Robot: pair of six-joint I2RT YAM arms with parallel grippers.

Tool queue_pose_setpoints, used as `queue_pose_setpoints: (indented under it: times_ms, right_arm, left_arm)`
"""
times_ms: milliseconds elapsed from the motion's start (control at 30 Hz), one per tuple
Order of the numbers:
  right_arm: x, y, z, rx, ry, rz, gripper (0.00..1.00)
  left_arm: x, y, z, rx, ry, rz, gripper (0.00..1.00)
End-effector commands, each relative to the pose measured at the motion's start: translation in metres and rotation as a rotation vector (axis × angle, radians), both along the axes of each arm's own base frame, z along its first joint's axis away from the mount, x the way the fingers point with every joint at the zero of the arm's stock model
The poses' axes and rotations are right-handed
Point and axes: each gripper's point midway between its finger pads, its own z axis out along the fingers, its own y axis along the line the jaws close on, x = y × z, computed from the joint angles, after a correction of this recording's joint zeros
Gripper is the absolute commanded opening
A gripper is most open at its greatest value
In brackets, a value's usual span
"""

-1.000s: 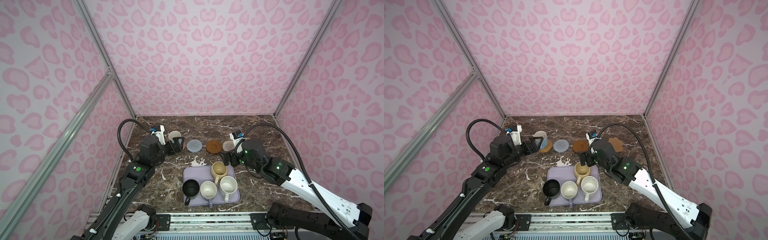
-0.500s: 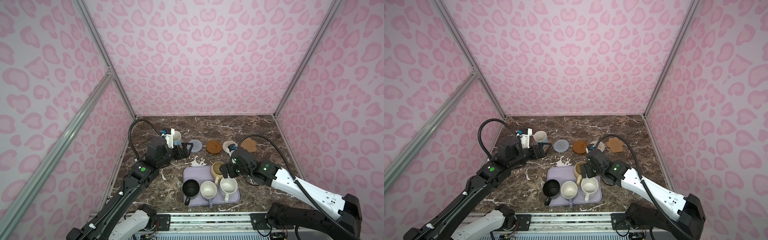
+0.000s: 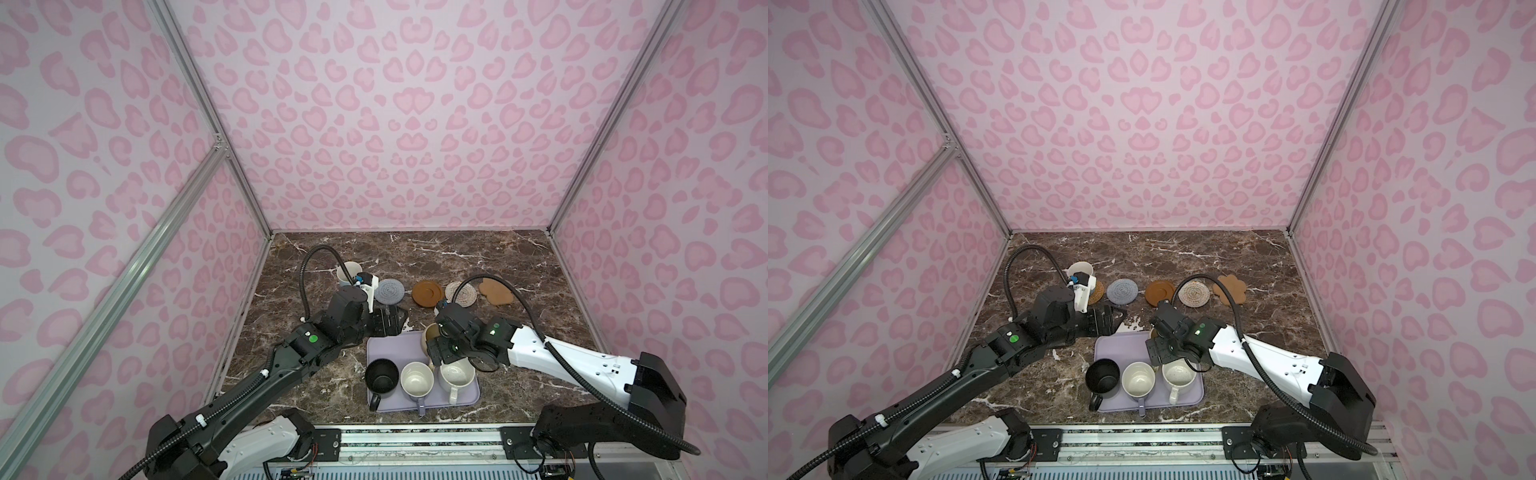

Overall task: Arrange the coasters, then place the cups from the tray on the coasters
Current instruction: 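Raise the left gripper away from the mug while the right moves over the beige mug, then lower the right gripper onto the beige glazed mug's rim and close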

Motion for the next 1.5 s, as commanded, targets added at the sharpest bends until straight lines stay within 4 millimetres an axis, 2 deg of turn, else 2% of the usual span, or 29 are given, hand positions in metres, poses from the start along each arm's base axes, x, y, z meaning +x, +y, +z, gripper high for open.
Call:
queue_pose_setpoints:
  times_ms: [0,200,433,833,1100,1300,1467]
  right_arm:
    - [0.002,0.000,-0.005,-0.012,0.008,-0.023,0.99]
    - [0.008,-0.004,-0.013,-0.026,0.000,-0.046,0.97]
    - [0.014,-0.002,-0.015,-0.045,-0.015,-0.045,0.93]
    - [0.024,0.013,-0.018,-0.089,-0.028,0.077,0.85]
    - [0.024,-0.002,-0.020,-0.168,-0.008,0.054,0.72]
    - [0.020,0.001,-0.020,-0.145,0.006,0.052,0.60]
    - [0.019,0.009,-0.017,-0.111,0.001,0.056,0.55]
  left_arm:
    - [0.006,0.001,0.000,0.011,-0.010,0.039,0.97]
    - [0.006,-0.003,-0.008,0.004,0.010,0.043,0.97]
    - [0.011,-0.001,-0.006,0.003,-0.026,0.068,0.97]
    - [0.016,-0.006,-0.014,0.004,-0.015,0.069,0.97]
    - [0.016,-0.005,-0.018,0.004,-0.004,0.080,0.97]
    - [0.017,-0.006,-0.016,0.002,-0.007,0.081,0.97]
    - [0.018,-0.007,-0.016,0.002,-0.007,0.080,0.97]
